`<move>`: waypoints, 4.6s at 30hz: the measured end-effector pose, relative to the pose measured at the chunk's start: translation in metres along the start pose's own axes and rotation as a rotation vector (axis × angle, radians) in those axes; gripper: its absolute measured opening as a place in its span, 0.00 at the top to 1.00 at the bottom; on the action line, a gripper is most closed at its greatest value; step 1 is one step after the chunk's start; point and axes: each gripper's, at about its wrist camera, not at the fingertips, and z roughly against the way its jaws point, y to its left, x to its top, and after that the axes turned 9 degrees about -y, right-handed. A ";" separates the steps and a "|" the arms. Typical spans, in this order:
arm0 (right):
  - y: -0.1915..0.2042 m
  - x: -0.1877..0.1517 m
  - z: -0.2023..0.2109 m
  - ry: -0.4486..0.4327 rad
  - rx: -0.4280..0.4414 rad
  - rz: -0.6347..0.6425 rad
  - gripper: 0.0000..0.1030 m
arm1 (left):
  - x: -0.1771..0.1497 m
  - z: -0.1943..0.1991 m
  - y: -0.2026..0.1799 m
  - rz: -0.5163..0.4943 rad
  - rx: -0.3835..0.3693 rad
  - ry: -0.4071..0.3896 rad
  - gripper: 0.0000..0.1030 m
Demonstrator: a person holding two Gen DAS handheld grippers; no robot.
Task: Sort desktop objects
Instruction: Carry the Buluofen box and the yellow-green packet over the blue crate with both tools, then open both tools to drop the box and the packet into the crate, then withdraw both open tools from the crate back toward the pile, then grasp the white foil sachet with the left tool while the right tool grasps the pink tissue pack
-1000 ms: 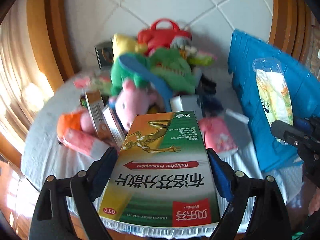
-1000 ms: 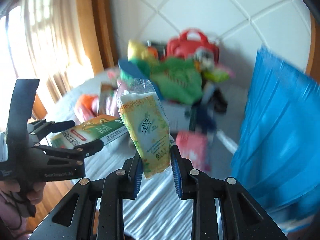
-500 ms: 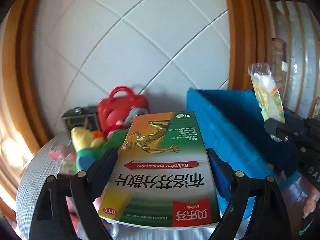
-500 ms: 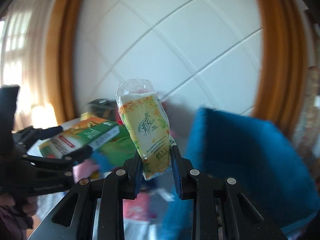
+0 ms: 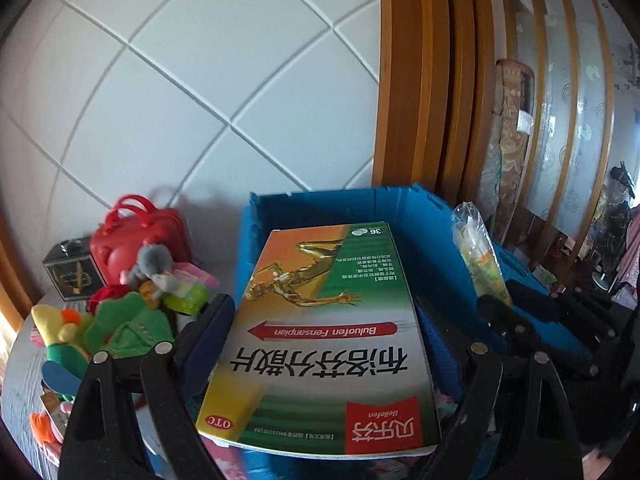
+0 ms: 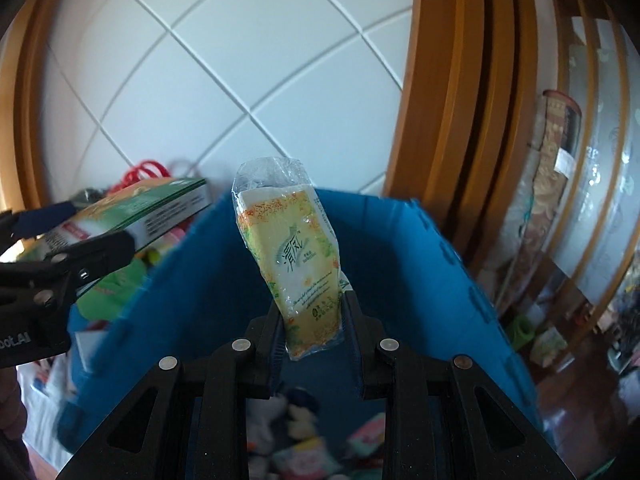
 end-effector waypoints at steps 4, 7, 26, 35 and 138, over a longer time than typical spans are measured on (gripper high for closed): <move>-0.032 -0.008 -0.023 0.055 0.004 0.009 0.75 | -0.003 -0.034 -0.030 -0.016 0.030 0.087 0.14; -0.045 -0.014 -0.033 0.090 0.012 0.017 0.74 | -0.007 -0.053 -0.044 -0.021 0.042 0.152 0.14; -0.071 -0.028 -0.068 0.209 0.007 0.071 0.39 | -0.022 -0.067 -0.058 -0.025 0.071 0.234 0.13; -0.074 -0.027 -0.042 0.141 -0.036 0.087 0.00 | -0.025 -0.048 -0.053 -0.032 0.096 0.195 0.12; 0.320 -0.230 -0.145 0.628 0.195 0.026 0.14 | -0.322 -0.002 0.343 0.232 0.257 0.555 0.89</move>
